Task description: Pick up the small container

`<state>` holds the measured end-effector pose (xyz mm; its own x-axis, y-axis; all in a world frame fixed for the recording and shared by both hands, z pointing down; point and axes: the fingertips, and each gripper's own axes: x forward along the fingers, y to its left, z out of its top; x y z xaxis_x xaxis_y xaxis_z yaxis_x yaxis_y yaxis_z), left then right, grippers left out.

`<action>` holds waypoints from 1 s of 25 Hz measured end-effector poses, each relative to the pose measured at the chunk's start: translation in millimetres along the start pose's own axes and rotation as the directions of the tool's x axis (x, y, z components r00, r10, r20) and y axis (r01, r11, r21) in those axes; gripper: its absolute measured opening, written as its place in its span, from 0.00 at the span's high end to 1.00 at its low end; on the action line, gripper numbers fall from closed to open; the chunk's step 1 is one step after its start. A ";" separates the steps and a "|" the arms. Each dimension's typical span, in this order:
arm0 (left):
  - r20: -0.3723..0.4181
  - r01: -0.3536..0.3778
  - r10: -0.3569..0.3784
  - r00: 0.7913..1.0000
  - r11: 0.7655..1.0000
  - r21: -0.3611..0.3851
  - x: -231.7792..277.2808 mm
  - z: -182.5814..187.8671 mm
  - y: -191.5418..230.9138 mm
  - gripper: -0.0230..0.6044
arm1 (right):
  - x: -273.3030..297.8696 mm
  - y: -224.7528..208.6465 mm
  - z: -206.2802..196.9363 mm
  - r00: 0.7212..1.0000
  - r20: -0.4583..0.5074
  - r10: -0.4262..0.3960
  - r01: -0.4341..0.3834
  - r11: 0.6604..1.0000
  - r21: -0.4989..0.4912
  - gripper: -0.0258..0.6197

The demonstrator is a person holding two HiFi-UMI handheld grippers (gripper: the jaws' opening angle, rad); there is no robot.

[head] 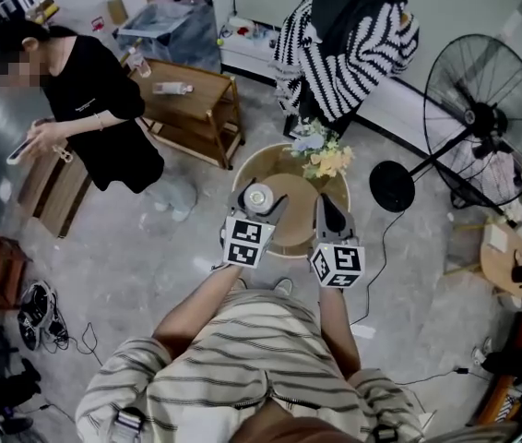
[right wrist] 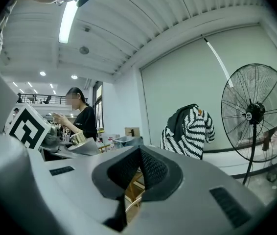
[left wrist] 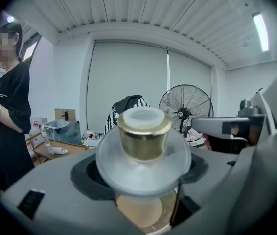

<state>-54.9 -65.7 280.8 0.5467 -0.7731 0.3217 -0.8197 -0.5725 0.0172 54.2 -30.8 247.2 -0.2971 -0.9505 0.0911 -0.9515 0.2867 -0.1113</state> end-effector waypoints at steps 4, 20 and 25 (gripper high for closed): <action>0.013 -0.002 0.002 1.000 1.000 -0.008 -0.5 3.9 3.5 0.43 | 4.3 0.9 2.1 1.000 0.007 -0.001 0.001 1.000 -0.006 0.95; 0.047 -0.008 0.009 0.999 1.000 -0.027 -2.5 8.1 5.6 0.43 | 1.6 -7.9 3.3 1.000 0.016 -0.019 0.020 0.999 -0.025 0.95; 0.048 -0.009 0.010 0.999 1.000 -0.029 0.0 9.4 4.9 0.43 | 0.7 -11.3 2.7 1.000 0.016 -0.022 0.022 0.999 -0.023 0.95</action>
<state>-57.3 -71.1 272.1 0.5458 -0.7910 0.2763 -0.8291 -0.5575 0.0419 64.9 -35.1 245.9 -0.2749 -0.9584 0.0773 -0.9595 0.2683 -0.0862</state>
